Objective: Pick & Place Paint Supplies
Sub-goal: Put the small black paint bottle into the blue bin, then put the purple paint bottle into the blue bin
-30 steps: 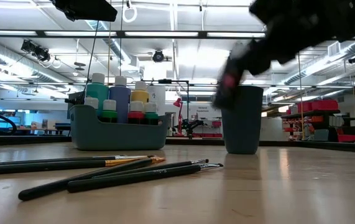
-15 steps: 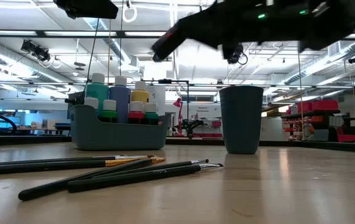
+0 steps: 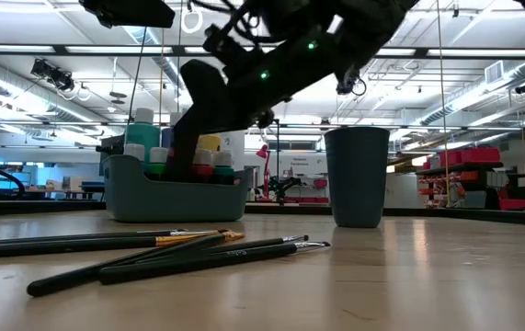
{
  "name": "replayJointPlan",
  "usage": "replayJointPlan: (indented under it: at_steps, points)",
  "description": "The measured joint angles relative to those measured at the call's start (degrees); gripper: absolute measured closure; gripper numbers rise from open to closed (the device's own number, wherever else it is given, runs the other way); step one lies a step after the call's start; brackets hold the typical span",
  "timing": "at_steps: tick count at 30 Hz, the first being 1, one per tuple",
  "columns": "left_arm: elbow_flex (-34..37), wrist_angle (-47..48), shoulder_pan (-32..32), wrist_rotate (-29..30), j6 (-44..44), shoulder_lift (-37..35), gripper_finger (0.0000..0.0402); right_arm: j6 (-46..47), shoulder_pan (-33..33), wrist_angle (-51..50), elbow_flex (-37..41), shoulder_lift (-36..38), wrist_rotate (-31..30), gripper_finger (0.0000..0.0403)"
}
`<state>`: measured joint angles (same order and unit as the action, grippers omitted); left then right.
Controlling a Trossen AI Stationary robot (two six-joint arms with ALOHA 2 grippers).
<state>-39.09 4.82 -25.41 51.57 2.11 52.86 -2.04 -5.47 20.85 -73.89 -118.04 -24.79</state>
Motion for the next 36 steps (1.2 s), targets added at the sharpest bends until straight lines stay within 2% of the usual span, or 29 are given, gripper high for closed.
replayJointPlan:
  at_steps: [7, 14, 24, 31, 36]
  points:
    - [0.0, 0.1, 0.0, 0.0, 0.0, 0.0, 0.0231, 4.6, 2.0, -7.7, -1.3, -1.5, 2.7, 0.0254]
    - [0.0, 0.1, 0.0, 0.0, 0.0, 0.0, 0.0231, 4.7, 3.4, -8.5, -1.3, -1.5, 5.8, 0.0251]
    - [0.0, 0.0, 0.0, 0.0, 0.0, 0.0, 0.0231, 4.3, 4.3, -7.6, -1.3, -1.5, 6.3, 0.0185]
    - [0.0, 0.0, 0.0, 0.0, 0.0, 0.0, 0.0231, -0.2, 3.9, -5.7, -1.2, -1.1, 6.2, 0.0172]
    - [0.0, 0.5, 0.0, 0.0, 0.0, 0.0, 0.0231, -4.3, 2.1, -10.6, -1.2, 3.0, 5.8, 0.0184]
